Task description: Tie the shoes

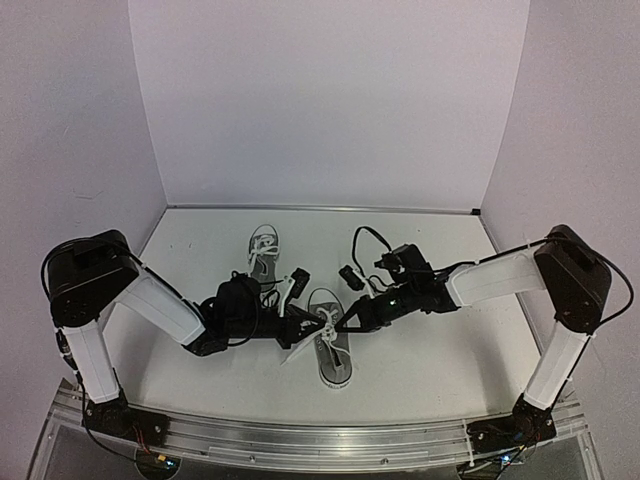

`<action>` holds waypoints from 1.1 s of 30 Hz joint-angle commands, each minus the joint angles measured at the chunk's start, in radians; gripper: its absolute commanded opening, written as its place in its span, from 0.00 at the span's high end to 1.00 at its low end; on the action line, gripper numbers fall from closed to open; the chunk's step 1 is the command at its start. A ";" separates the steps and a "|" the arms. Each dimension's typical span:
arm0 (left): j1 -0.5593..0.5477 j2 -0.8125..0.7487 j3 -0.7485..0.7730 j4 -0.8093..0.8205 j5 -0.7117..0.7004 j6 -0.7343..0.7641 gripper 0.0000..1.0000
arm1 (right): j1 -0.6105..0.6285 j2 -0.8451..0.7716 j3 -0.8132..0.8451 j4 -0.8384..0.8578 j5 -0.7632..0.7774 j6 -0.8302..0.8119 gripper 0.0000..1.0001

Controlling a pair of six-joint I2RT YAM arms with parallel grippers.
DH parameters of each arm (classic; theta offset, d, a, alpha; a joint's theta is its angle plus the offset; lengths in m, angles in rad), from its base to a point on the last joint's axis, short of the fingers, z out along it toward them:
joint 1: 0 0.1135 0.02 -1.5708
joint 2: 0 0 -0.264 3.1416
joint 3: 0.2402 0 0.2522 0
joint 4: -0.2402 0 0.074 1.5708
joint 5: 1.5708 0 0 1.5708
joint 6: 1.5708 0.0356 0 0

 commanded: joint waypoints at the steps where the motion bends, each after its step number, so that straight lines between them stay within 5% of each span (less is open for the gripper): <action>1: 0.004 -0.077 -0.018 -0.031 -0.041 0.034 1.00 | -0.005 -0.065 -0.017 0.013 0.027 -0.001 1.00; 33: 0.027 -0.149 -0.054 -0.141 -0.080 0.100 1.00 | -0.039 -0.110 -0.085 -0.034 0.076 -0.021 1.00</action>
